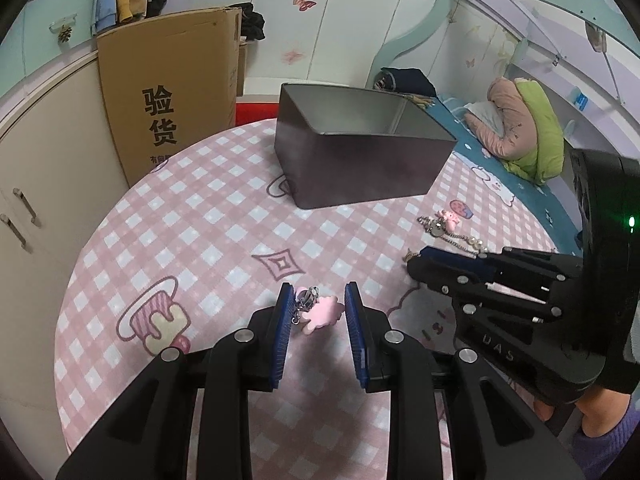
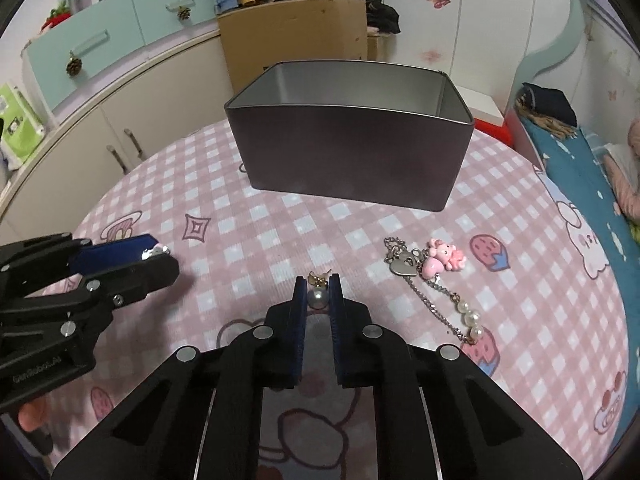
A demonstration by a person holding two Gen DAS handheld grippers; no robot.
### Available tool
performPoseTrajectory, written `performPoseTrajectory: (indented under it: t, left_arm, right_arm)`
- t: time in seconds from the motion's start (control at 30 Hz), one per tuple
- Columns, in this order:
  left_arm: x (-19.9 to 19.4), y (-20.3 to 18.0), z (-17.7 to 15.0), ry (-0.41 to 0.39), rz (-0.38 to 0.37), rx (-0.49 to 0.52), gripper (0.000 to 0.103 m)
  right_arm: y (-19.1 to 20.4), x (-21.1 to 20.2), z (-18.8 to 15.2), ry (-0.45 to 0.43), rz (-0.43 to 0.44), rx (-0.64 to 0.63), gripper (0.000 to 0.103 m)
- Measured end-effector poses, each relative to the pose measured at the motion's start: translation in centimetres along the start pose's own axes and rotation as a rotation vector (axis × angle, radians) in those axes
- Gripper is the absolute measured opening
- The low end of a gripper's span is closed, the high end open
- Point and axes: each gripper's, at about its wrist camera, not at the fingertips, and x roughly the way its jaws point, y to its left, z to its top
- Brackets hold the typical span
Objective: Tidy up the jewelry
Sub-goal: 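Carry both held pieces over the grey box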
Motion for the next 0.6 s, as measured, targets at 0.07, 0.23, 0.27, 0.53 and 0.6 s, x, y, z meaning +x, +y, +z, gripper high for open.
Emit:
performPoseTrajectory:
  t: [0.07,0.23,0.27,0.53,0.6]
  left_arm:
    - [-0.2,-0.2,0.5,-0.009,-0.008,0.005,0.024]
    - [-1.0,-1.1,2.5,-0.048,-0.033,0.026,0.024]
    - [-1.3,-1.3,3.1,-0.059,-0.044,0.031,0.024]
    - [-2.5,-3.7,9.2,-0.125,-0.094,0.090,0.024]
    - [-1.9,-4.1,10.8,-0.122,-0.072,0.106,0.024]
  right_arm:
    - [-0.3,-0.4,0.1,-0.008,0.005,0.004,0.012]
    - [-1.5,-2.8,1.1,-0.062,0.005,0.021,0.012]
    - [-1.9,-3.5,1.5,-0.078,0.006,0.027,0.012]
    - [-4.7,-7.8,5.5,-0.194,0.018,0.074,0.012]
    - [-5.0,-8.3,6.8,-0.215,0.022,0.080,0.012]
